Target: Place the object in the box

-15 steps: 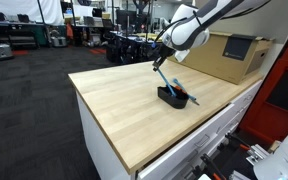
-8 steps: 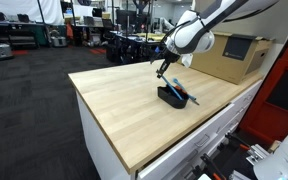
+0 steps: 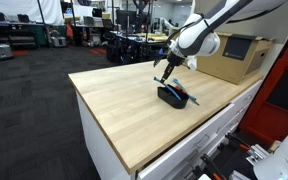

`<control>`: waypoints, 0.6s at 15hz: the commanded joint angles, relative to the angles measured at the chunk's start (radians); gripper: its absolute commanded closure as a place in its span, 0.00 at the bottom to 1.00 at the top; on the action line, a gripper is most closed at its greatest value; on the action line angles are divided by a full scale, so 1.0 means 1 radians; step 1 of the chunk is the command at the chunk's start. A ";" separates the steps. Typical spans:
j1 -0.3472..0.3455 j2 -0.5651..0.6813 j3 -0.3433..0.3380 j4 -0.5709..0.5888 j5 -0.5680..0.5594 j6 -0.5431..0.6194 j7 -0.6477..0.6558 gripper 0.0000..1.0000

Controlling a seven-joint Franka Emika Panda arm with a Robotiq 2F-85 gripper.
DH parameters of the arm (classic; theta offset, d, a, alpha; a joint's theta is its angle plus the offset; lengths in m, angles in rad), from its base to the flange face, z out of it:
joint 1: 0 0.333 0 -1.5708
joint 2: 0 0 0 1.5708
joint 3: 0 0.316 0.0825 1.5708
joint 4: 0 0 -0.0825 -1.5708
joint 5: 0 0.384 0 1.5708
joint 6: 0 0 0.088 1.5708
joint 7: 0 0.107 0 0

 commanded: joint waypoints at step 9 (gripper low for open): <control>-0.022 -0.062 -0.068 -0.005 -0.398 -0.116 0.233 0.00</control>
